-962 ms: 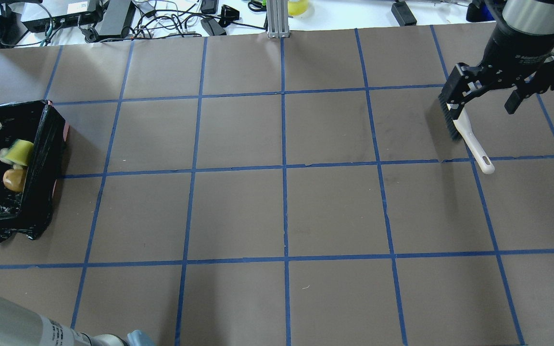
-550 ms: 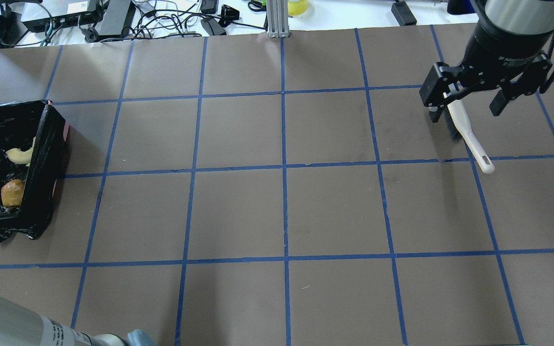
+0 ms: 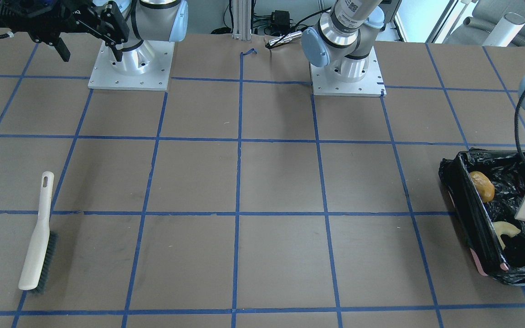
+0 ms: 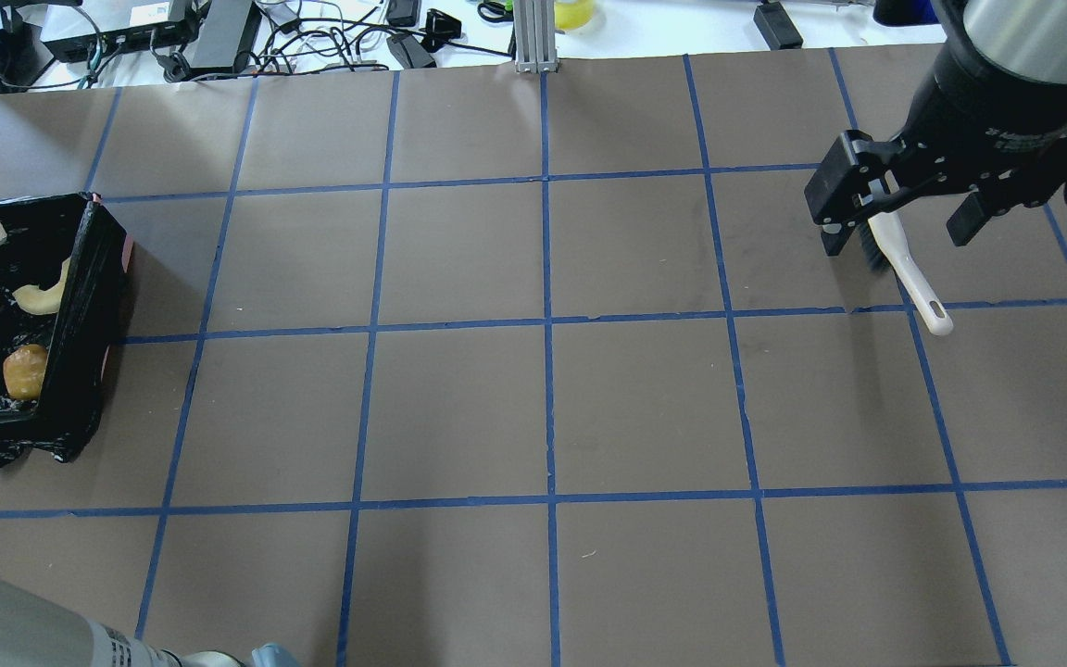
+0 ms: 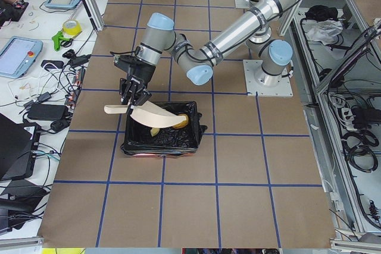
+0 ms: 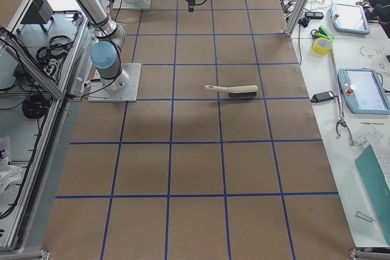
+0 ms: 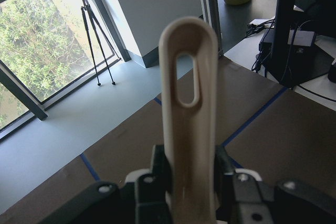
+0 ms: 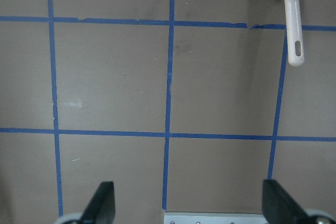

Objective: Sweep and dump trash into bin
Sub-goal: 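Release the brush with the right gripper and raise it while the left lifts the dustpan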

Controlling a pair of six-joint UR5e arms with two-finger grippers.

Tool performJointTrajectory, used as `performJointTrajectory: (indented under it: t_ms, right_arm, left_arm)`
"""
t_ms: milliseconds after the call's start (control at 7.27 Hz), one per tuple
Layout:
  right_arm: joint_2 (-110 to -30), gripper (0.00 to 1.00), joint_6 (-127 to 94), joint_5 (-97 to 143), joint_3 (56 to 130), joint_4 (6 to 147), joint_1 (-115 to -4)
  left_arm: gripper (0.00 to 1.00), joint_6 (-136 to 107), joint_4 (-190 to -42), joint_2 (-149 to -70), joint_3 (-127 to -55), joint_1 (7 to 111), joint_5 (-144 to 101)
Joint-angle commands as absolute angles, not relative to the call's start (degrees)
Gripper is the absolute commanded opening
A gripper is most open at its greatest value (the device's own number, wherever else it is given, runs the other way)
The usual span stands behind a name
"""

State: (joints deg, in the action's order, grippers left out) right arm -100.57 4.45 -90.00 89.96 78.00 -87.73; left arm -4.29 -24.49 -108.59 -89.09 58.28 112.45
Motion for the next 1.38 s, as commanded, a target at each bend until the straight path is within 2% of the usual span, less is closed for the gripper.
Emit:
performJointTrajectory:
  t_ms: [0, 275, 688, 962, 1238]
  right_arm:
    - [-101.0, 1.00, 4.0, -89.3, 90.3, 77.8, -87.8]
    - [-99.8, 1.00, 4.7, -89.9, 89.3, 79.7, -86.8]
    - [-86.9, 1.00, 3.8, -90.7, 77.7, 82.3, -85.3]
    - [-85.3, 1.00, 3.7, -89.8, 78.2, 91.0, -85.3]
    - [-86.7, 1.00, -3.6, -90.1, 82.2, 96.8, -88.5]
  left_arm:
    - [0.00, -18.1, -38.1, -105.5, -88.5, 63.6, 112.8]
    - [0.00, -31.7, -45.3, -103.8, -88.5, 67.1, 110.1]
    - [0.00, -49.0, -54.1, -105.2, -89.2, 70.5, 108.3]
    - [0.00, -61.0, -59.8, -106.9, -89.4, 71.9, 101.9]
    - [0.00, -66.0, -58.8, -110.5, -89.6, 75.0, 101.0]
